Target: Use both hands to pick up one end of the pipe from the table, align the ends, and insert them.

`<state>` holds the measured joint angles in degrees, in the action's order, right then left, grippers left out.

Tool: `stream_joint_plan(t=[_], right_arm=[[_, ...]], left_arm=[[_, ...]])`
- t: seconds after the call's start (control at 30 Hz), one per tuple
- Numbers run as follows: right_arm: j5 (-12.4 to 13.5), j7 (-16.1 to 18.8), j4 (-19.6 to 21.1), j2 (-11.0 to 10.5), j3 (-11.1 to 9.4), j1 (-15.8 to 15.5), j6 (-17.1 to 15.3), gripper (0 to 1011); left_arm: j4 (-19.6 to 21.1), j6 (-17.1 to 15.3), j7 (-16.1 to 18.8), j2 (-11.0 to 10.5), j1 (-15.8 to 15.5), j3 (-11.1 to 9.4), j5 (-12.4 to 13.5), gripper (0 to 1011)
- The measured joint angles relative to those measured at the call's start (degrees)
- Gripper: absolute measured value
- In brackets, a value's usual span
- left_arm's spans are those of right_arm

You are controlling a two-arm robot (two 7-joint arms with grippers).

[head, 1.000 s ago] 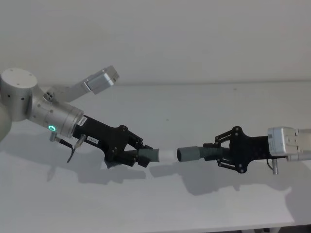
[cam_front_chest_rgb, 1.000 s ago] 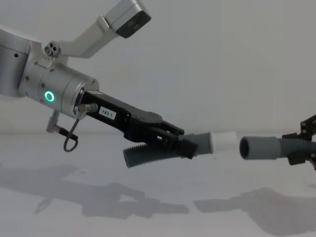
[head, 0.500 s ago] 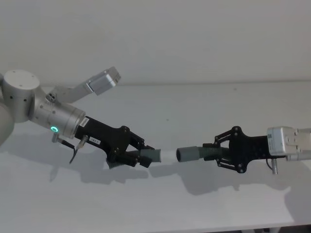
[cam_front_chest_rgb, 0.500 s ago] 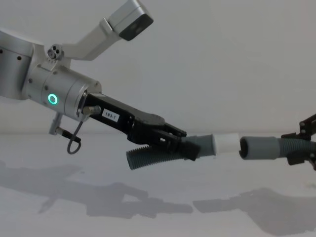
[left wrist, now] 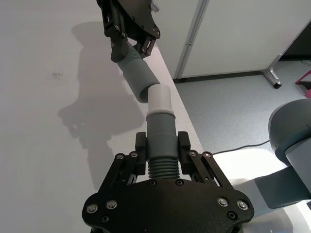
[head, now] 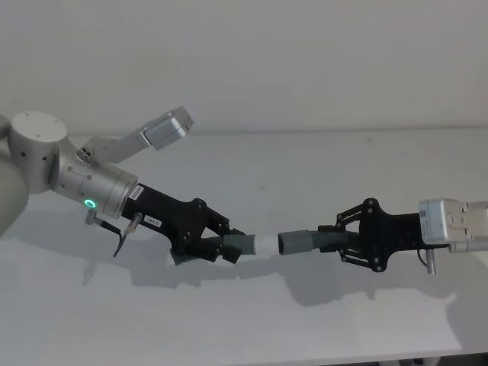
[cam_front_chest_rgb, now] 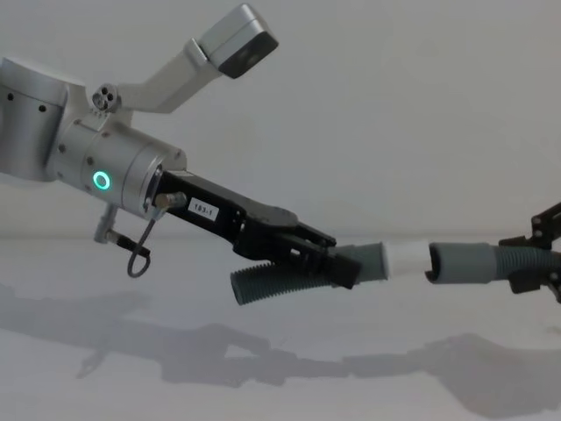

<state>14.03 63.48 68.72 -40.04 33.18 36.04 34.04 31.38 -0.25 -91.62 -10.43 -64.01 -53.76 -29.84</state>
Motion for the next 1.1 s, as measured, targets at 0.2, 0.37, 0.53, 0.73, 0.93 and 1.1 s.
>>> stream_joint_plan(t=[0.2, 0.37, 0.53, 0.73, 0.93, 1.1], right_arm=[[0.0, 0.0, 0.0, 0.0, 0.0, 0.0, 0.0, 223], [0.0, 0.0, 0.0, 0.0, 0.0, 0.0, 0.0, 222], [0.0, 0.0, 0.0, 0.0, 0.0, 0.0, 0.0, 223], [0.0, 0.0, 0.0, 0.0, 0.0, 0.0, 0.0, 223], [0.0, 0.0, 0.0, 0.0, 0.0, 0.0, 0.0, 223], [0.0, 0.0, 0.0, 0.0, 0.0, 0.0, 0.0, 223]], left_arm=[[-1.2, 0.3, -0.3, 0.6, -0.2, 0.2, 0.3, 353], [-2.1, 0.6, -0.6, 1.1, -0.4, 0.3, 0.5, 353], [-3.2, 0.9, -0.8, 1.8, -0.6, 0.4, 0.8, 353], [-4.0, 1.1, -1.0, 2.2, -0.7, 0.6, 1.0, 353], [-4.2, 1.1, -0.9, 2.4, -0.7, 0.7, 1.4, 353], [-4.0, 1.0, -0.4, 2.4, -0.6, 0.9, 1.6, 353]])
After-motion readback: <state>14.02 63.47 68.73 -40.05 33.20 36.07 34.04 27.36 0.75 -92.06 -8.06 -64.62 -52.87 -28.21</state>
